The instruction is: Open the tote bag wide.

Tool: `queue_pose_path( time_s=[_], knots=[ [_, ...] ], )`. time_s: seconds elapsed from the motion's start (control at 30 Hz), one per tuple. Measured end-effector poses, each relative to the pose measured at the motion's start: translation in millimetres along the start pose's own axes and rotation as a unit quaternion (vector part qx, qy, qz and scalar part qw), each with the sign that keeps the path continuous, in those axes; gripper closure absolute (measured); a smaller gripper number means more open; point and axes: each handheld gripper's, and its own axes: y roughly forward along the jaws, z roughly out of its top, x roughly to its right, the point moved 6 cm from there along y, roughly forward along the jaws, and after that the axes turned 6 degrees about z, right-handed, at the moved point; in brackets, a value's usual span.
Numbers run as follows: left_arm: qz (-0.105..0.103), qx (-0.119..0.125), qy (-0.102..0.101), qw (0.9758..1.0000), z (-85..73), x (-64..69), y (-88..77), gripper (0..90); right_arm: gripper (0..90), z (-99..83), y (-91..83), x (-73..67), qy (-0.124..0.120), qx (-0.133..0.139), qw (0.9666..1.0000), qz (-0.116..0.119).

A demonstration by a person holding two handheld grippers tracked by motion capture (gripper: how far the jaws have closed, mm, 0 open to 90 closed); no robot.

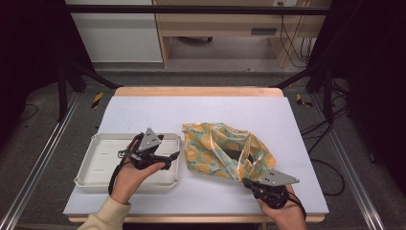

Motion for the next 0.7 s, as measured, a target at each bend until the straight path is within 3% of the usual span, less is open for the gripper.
queue_pose_path(
  time_s=[0.17, 0.27, 0.5, 0.63, 0.7],
  knots=[
    [-0.001, 0.01, -0.006, 0.9999, 13.0, 1.6, 7.7, 19.6, 90.0, -5.0, -3.0, 2.6, 0.005, -0.012, 0.9999, -0.004],
    [-0.013, 0.015, 0.007, 0.9998, 29.0, 8.2, 16.2, 20.0, 90.0, -10.8, -5.8, 4.0, 0.011, -0.024, 0.9996, -0.007],
    [-0.043, 0.022, 0.014, 0.9987, 52.4, 19.4, 33.7, 23.7, 90.0, -14.5, -5.5, 2.4, 0.006, -0.034, 0.9994, -0.001],
    [-0.061, 0.01, 0.011, 0.998, 58.5, 19.9, 50.4, 29.8, 90.0, -15.2, -3.9, 2.2, 0.007, -0.034, 0.9994, 0.002],
    [-0.06, 0.0, 0.019, 0.998, 58.3, 18.9, 57.7, 33.3, 90.0, -15.3, -3.8, 1.9, 0.003, -0.035, 0.9994, 0.002]
  ],
)
